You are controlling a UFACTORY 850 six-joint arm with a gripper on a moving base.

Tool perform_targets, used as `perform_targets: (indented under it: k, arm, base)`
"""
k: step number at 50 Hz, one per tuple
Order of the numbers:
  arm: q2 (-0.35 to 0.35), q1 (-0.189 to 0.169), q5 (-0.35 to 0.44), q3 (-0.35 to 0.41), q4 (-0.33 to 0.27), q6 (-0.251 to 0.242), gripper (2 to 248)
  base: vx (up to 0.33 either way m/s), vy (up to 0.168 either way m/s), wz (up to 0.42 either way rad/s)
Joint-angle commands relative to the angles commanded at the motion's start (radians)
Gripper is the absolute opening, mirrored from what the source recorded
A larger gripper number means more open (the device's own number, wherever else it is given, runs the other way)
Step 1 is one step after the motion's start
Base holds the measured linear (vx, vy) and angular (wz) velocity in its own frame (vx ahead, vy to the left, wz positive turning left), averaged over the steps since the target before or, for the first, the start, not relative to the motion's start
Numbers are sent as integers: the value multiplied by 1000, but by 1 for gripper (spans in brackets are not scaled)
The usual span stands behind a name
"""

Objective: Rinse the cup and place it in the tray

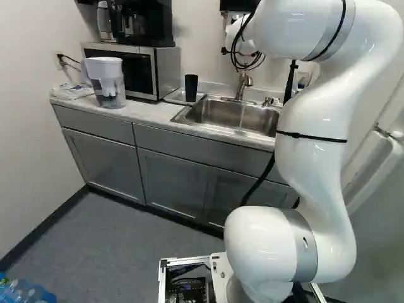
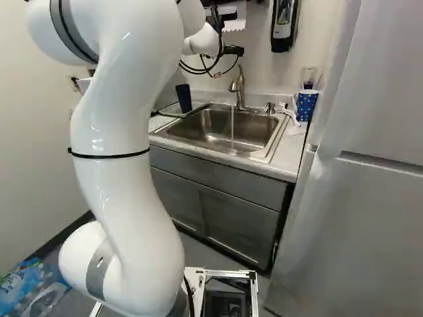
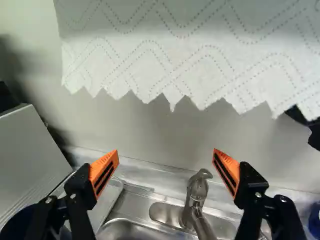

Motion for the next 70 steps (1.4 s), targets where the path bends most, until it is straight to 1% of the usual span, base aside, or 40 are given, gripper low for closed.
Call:
perform_targets:
  k: [56, 70]
  arm:
    - [-104, 13, -96, -125, 0, 0, 247]
    - [-110, 15, -124, -133, 0, 0, 247]
  base:
    - [0, 0, 0]
    - [0, 0, 0]
